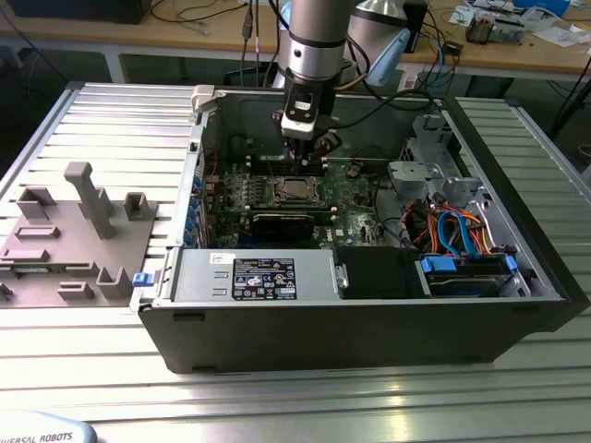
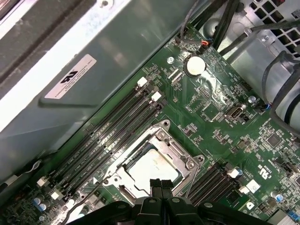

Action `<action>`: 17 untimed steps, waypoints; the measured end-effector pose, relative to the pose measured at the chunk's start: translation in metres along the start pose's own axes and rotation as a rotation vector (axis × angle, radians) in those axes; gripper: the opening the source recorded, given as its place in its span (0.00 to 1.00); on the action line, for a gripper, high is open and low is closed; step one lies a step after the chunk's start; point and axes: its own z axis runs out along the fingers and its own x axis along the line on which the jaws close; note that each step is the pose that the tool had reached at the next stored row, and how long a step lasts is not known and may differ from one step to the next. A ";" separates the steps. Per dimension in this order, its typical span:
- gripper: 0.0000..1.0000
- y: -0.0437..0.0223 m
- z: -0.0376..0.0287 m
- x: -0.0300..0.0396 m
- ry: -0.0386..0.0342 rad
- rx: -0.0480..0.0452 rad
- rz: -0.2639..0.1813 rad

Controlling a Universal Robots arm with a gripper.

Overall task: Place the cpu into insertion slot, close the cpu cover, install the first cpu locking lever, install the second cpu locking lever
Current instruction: 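Install the first cpu locking lever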

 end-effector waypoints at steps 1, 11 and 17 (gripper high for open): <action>0.11 0.0000 0.0000 0.0000 -0.0002 -0.0001 -0.004; 0.11 0.0000 0.0000 0.0000 -0.0021 -0.0009 -0.046; 0.11 0.0000 0.0000 0.0000 -0.0031 -0.0012 -0.067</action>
